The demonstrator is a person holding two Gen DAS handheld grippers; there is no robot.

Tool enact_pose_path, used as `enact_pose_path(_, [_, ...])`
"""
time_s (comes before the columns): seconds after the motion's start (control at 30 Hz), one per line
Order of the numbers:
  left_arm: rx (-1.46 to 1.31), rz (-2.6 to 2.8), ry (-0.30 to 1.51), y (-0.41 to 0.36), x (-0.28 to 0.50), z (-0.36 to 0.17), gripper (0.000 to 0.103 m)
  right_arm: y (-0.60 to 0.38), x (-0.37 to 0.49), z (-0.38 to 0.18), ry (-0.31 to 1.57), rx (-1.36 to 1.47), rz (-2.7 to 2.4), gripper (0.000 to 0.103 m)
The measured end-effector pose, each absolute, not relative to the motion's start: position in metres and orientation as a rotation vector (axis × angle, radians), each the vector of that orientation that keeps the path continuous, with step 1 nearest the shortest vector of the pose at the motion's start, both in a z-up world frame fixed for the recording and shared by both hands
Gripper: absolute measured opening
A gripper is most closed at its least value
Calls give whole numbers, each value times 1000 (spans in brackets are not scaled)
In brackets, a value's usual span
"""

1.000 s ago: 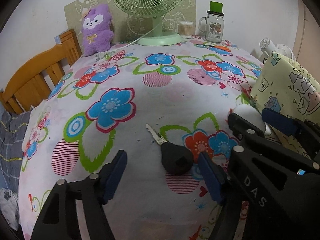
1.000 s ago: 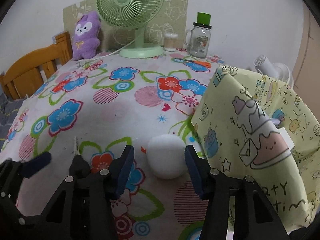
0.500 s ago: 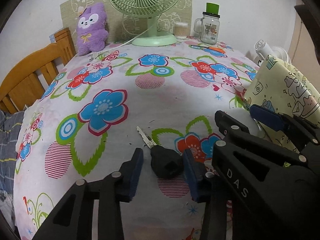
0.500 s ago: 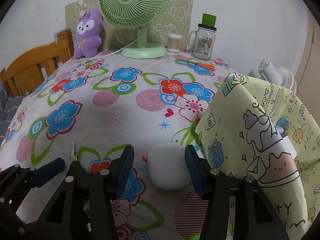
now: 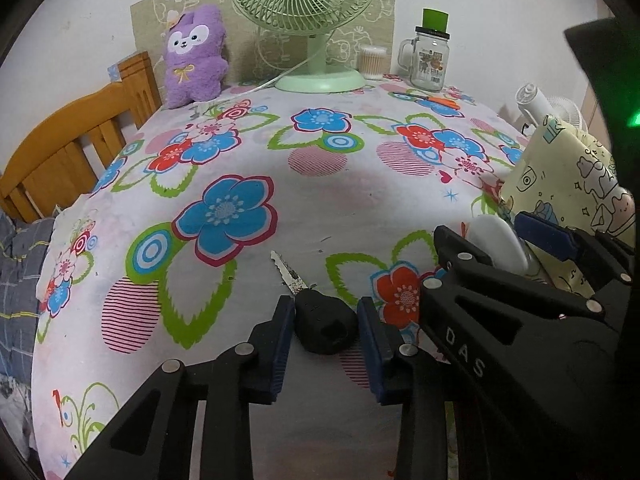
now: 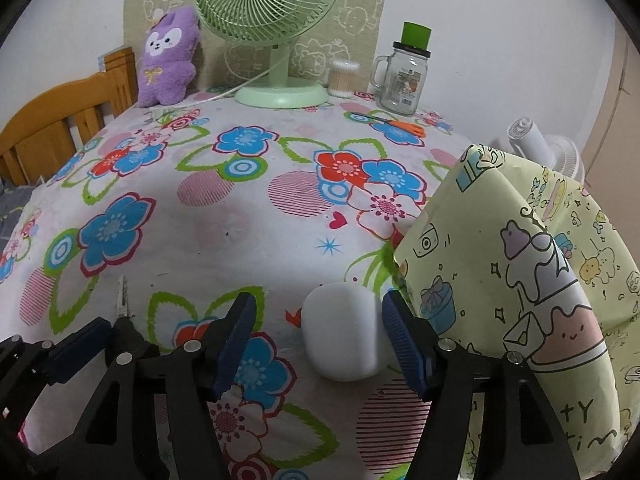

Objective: Organize rigid objects
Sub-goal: 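Close the right gripper on the white puck while the left grasps the black key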

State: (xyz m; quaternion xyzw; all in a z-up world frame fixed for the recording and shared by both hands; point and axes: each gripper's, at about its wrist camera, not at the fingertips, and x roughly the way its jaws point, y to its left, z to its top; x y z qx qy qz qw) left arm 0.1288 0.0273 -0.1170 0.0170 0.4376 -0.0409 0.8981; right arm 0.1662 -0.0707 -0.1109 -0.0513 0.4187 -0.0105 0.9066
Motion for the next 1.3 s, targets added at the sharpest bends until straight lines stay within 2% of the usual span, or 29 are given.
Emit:
enact_pose_path(0.17, [28, -94, 904, 30, 129, -117, 33, -69, 176, -120, 919, -113, -72, 67])
enact_pose_path(0.2, [13, -98, 904, 32, 131, -117, 33, -71, 176, -121, 924, -84, -67, 64])
enact_pose_path(0.27, [2, -100, 902, 34, 132, -117, 33, -78, 174, -122, 937, 3, -35, 51])
enact_pose_path(1.3, [21, -100, 852, 33, 90, -98, 32, -71, 129, -96, 895, 3, 31, 50])
